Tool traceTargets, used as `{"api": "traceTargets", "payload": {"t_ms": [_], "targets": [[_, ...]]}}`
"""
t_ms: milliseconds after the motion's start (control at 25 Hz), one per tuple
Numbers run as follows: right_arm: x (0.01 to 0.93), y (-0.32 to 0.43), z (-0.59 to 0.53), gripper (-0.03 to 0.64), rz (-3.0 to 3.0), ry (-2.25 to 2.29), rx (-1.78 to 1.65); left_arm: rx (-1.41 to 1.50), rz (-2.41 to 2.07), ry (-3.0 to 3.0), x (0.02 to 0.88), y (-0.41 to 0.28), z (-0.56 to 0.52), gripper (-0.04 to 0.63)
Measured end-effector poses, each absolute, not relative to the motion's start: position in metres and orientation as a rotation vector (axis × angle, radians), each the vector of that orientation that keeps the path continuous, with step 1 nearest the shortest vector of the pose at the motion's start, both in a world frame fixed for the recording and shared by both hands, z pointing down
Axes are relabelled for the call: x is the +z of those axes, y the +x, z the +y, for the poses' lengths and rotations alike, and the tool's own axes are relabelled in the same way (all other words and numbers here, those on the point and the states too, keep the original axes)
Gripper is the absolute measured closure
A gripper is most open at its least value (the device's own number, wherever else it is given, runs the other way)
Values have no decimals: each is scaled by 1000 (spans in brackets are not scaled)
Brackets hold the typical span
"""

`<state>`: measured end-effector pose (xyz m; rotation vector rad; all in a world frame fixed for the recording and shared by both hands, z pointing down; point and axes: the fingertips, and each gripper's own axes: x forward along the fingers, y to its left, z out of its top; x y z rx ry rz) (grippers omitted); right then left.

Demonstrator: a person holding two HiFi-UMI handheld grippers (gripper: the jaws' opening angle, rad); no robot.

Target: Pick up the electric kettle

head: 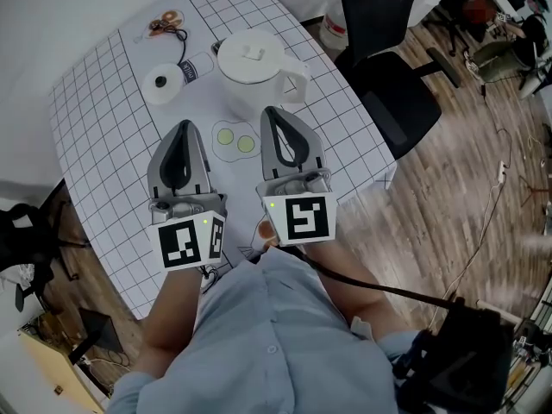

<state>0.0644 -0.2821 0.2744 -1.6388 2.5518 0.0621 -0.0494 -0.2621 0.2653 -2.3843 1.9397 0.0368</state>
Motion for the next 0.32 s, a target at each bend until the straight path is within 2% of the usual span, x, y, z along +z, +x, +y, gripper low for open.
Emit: {"api": "traceTargets", "payload": {"t_ms": [320], "targets": [[273, 58, -287, 617, 2558, -1625, 81, 43, 1938, -2366, 261, -54, -268, 595]]}}
